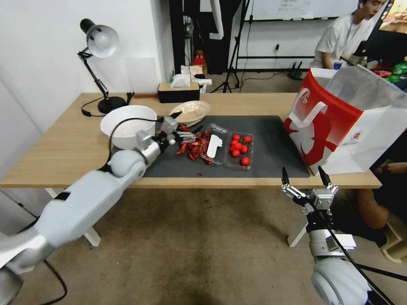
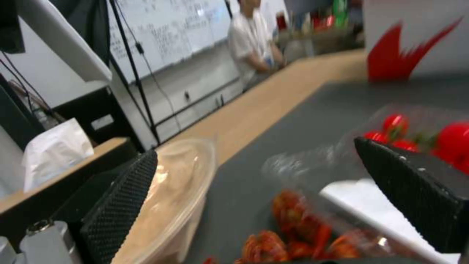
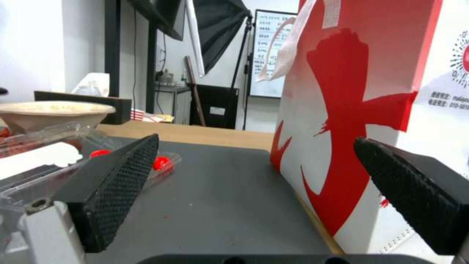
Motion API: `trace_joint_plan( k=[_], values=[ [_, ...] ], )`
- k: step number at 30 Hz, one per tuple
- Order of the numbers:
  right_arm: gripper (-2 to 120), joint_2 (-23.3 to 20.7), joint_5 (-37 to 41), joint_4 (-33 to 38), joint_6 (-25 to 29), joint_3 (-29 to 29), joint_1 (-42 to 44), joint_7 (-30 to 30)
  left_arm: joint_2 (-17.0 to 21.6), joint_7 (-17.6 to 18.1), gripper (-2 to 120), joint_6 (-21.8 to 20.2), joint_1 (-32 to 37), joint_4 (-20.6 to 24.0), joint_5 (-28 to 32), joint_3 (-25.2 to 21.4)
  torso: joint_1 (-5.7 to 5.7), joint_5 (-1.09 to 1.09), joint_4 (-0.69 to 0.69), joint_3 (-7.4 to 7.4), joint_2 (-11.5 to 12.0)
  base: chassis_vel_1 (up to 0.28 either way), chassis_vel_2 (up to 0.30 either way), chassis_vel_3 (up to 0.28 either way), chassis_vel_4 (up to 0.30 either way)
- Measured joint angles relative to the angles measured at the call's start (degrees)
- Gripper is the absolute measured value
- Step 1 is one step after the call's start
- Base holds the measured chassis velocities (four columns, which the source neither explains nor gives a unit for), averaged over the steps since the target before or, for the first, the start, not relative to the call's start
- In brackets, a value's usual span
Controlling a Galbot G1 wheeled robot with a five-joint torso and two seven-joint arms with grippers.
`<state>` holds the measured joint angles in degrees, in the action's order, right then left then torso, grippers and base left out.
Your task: Pick up the trash from the table and place it into the takeout bag.
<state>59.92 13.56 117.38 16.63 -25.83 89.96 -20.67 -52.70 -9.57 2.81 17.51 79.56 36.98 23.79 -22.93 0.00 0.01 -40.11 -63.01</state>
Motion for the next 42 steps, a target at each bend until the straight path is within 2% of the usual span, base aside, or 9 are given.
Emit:
trace_joint_plan(
  k=[12,16,23,28,29,31,33,35,42],
  values=[
    [100,0.3,0.2,-0.4,0.0,-0.1,-0.8,-0.2,-2.5,0.9,100,-8.1,-8.4,-8.2,-8.8,5.6,0.01,0.0,-0.01,0.0,0.0,0.0,0.0,0.0,0.0],
    [100,0.5,0.3,-0.6,-0.1,-0.1,-1.1,-0.2,-3.1,1.0,98,-10.1,-10.5,-10.3,-9.6,7.4,0.01,0.01,-0.01,0.0,0.0,0.0,0.0,0.0,0.0],
    [100,0.5,0.4,-0.7,-0.1,-0.1,-1.4,-0.3,-3.3,0.9,93,-10.6,-12.3,-12.2,-9.8,9.5,0.01,0.01,-0.01,0.0,0.0,0.0,0.0,0.0,0.0],
    [100,0.4,0.6,-0.9,-0.1,-0.2,-1.6,-0.4,-3.5,0.6,74,-10.4,-12.9,-13.4,-9.6,11.0,0.01,0.0,-0.01,0.01,0.0,0.0,0.0,0.0,0.0],
    [100,0.4,0.6,-0.9,-0.1,-0.2,-1.6,-0.4,-3.5,0.6,74,-10.4,-12.9,-13.4,-9.6,11.0,0.01,0.0,-0.01,0.01,0.0,0.0,0.0,0.0,0.0],
    [100,0.4,0.7,-0.9,-0.1,-0.2,-1.8,-0.4,-3.8,0.4,63,-10.2,-13.3,-14.4,-9.5,11.4,0.01,0.0,0.0,0.01,0.0,0.0,0.0,0.0,0.0],
    [100,0.4,0.7,-0.9,-0.1,-0.2,-1.8,-0.4,-3.9,0.3,61,-10.1,-13.4,-14.6,-9.5,11.5,0.01,0.0,-0.01,0.01,0.0,0.0,0.0,0.0,0.0],
    [100,0.4,0.7,-1.0,-0.1,-0.1,-1.9,-0.4,-4.2,0.2,47,-9.7,-13.7,-15.5,-9.5,11.9,0.01,0.0,-0.02,0.01,0.0,0.0,0.0,0.0,0.0],
    [100,0.4,0.8,-1.2,-0.1,-0.1,-2.1,-0.4,-4.3,-0.2,29,-9.3,-14.3,-16.6,-9.4,12.9,0.01,0.0,-0.01,0.01,0.0,0.0,0.0,0.0,0.0]
  ],
)
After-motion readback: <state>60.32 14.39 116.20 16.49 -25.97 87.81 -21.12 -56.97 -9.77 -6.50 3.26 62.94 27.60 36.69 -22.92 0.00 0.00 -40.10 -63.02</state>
